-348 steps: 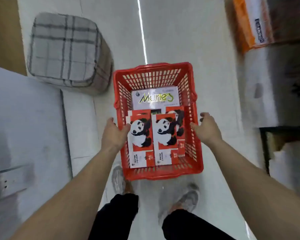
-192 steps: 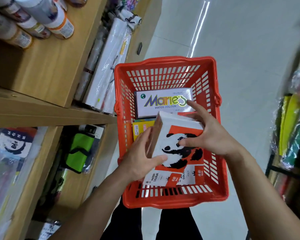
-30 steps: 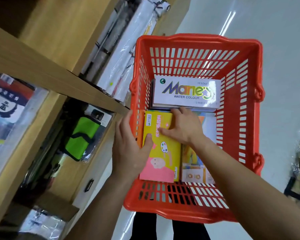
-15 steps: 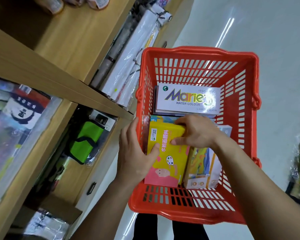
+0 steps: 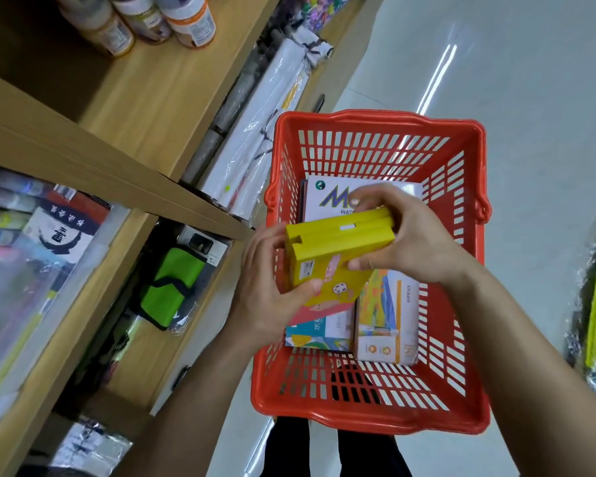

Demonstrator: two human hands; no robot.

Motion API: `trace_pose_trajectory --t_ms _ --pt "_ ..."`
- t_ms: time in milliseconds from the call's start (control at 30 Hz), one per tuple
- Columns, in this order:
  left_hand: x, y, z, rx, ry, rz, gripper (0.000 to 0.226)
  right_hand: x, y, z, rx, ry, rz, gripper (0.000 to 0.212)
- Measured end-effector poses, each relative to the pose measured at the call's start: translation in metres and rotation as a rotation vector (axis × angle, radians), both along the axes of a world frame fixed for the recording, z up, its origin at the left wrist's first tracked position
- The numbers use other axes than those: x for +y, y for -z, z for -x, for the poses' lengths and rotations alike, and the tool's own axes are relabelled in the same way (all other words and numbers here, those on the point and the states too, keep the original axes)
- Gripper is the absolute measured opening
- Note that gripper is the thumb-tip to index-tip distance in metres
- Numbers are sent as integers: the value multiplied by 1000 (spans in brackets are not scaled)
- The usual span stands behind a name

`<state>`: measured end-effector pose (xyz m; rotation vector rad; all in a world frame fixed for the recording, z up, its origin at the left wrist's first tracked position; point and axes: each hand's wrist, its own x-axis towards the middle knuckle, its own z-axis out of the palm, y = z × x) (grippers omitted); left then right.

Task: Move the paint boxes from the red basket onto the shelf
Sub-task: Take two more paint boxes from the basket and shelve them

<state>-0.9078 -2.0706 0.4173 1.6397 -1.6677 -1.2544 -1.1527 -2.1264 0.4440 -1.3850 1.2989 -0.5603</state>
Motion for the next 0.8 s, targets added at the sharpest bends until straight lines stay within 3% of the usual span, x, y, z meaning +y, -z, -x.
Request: trace_pose_trajectory --t_ms 100,200,267,333,400,533,667,800 --pt "-9 -22 8 110 -90 -92 58 -1 3 8 -203 173 15 102" --pt "-19 -42 6 221 -237 -109 54 8 29 17 -242 361 -106 71" --pt "-24 -54 -3 277 -296 -91 43 21 61 23 27 369 -208 62" --pt "-24 -66 -15 305 -325 -80 35 39 98 25 448 231 -315 59" --pt "-22 -72 -27 304 -326 -80 35 57 124 14 676 160 -350 75" --pt "-8 -70 -49 256 -342 -125 41 80 145 -9 732 450 -231 108" --pt "18 -64 -64 218 -372 -180 39 108 144 -18 742 549 -187 100" --pt "38 -56 -73 168 -413 -207 31 119 140 -25 833 548 -304 113"
